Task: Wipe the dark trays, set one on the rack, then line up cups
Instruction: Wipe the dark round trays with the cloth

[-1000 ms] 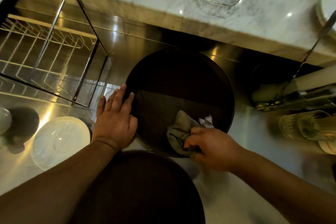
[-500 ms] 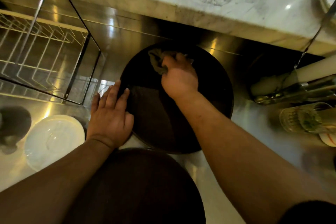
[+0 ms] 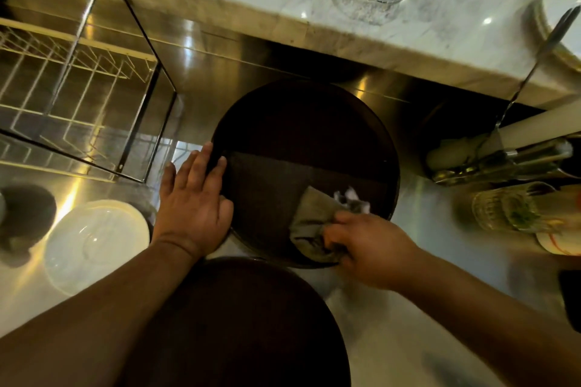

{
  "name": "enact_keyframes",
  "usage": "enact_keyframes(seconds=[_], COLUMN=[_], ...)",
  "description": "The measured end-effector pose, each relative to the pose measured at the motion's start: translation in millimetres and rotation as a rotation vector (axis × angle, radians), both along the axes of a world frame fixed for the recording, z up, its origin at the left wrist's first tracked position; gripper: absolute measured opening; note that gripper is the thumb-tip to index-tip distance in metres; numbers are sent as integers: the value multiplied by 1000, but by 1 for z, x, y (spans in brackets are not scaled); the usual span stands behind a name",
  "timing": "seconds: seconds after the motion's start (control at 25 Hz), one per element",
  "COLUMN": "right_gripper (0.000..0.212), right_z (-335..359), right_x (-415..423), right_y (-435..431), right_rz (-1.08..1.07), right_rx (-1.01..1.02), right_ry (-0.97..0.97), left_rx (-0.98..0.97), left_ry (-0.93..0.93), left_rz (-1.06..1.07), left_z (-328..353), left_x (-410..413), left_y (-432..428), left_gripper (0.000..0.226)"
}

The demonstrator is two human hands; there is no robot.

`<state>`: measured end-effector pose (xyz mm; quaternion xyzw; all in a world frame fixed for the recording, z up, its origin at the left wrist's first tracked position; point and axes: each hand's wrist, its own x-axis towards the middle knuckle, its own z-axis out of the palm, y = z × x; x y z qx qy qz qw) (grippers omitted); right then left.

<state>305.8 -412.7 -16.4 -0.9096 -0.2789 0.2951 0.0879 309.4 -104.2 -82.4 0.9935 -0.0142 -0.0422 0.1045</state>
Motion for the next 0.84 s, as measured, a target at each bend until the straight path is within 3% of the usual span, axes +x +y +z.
enact_keyframes(seconds=[0.12, 0.2, 0.28, 0.36, 0.44, 0.52, 0.68, 0.84], right_gripper=[18, 21, 18, 25, 30, 29, 24, 28], right_z=[25, 42, 48, 40, 22, -5, -31, -25], right_x=[31, 66, 101, 129, 149, 166, 192, 181], right_y=[-2, 12, 42, 81, 118, 126, 69, 8], right_rz=[-141, -320, -458, -358, -98, 73, -207, -375], right_rx=[-85, 73, 327, 458, 343, 124, 25, -250], right_ry=[285, 334, 37, -422, -575, -448, -434, -471], left_rx=[4, 5, 10, 17, 18, 13, 6, -5], left_ry=[13, 22, 24, 18, 9, 8, 15, 31], left_rz=[0, 0, 5, -2, -5, 3, 8, 12], left_z=[0, 1, 0, -1, -1, -1, 1, 4], left_x=[0, 0, 0, 0, 0, 0, 0, 1], left_y=[-1, -3, -1, 0, -1, -1, -1, -3], left_gripper=[71, 72, 72, 72, 72, 72, 73, 73])
